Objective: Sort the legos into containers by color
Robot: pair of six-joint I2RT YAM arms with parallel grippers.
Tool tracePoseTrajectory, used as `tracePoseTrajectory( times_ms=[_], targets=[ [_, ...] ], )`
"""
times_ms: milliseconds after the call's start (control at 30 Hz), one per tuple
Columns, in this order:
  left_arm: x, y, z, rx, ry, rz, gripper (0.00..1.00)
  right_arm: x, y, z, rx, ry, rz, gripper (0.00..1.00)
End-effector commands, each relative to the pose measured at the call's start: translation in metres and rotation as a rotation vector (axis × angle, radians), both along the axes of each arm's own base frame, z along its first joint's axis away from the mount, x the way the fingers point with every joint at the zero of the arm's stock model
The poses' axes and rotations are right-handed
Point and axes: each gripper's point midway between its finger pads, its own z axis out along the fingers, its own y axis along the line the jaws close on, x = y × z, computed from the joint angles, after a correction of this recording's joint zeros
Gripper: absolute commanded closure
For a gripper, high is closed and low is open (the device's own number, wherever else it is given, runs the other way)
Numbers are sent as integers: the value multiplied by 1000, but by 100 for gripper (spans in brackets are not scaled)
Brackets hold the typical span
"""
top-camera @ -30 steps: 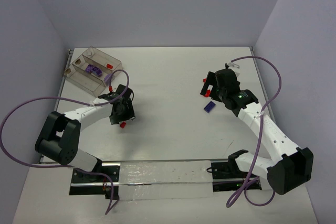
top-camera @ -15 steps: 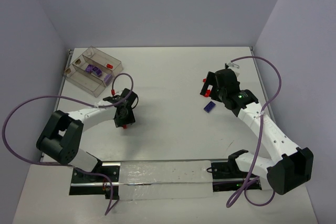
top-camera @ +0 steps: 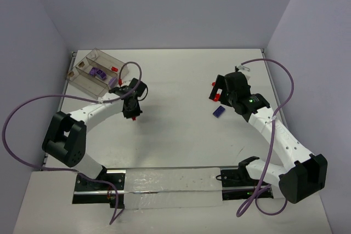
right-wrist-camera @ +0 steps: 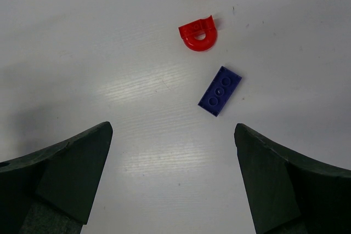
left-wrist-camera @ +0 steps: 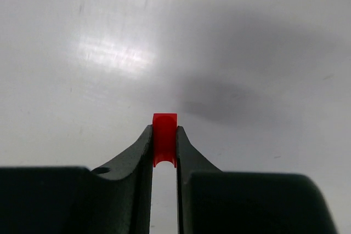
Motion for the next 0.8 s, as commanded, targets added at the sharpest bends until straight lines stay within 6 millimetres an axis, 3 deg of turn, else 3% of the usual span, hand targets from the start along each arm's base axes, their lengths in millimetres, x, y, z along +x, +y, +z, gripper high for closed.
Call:
tracePoseTrajectory(
  times_ms=[0,33,67,167,200,233,267,300,400,467,533,700,767],
  targets=[
    [71,25,59,35,-116,46,100,6,2,14,12,-53,-9,0],
    [91,31,77,22,-157,68,100,5,2,14,12,-55,-12,0],
    [106,44,80,25,-164,94,100,5,1,14,12,-57,-13,0],
    [157,56,128,-3,-290,129,100,5,0,14,3,-57,-16,0],
    [168,59,135,1,-313,138,100,5,-1,14,0,-56,-18,0],
    [184,66,131,16,-305,144,100,6,-1,13,-3,-53,-18,0],
    [205,70,158,11,-373,150,100,6,-1,12,-5,-51,-19,0],
    [226,71,167,8,-409,158,100,7,-1,13,-7,-51,-19,0],
    [257,84,158,-1,-412,184,100,9,0,13,-10,-45,-19,0],
    [278,93,167,-20,-451,206,100,11,0,15,-15,-46,-21,0],
    [295,104,155,-31,-460,230,100,13,-1,16,-20,-45,-25,0],
    [324,120,133,-43,-499,243,100,17,-1,15,-33,-34,-35,0],
    [331,124,132,-34,-510,244,100,17,-2,14,-38,-29,-37,0]
  ],
)
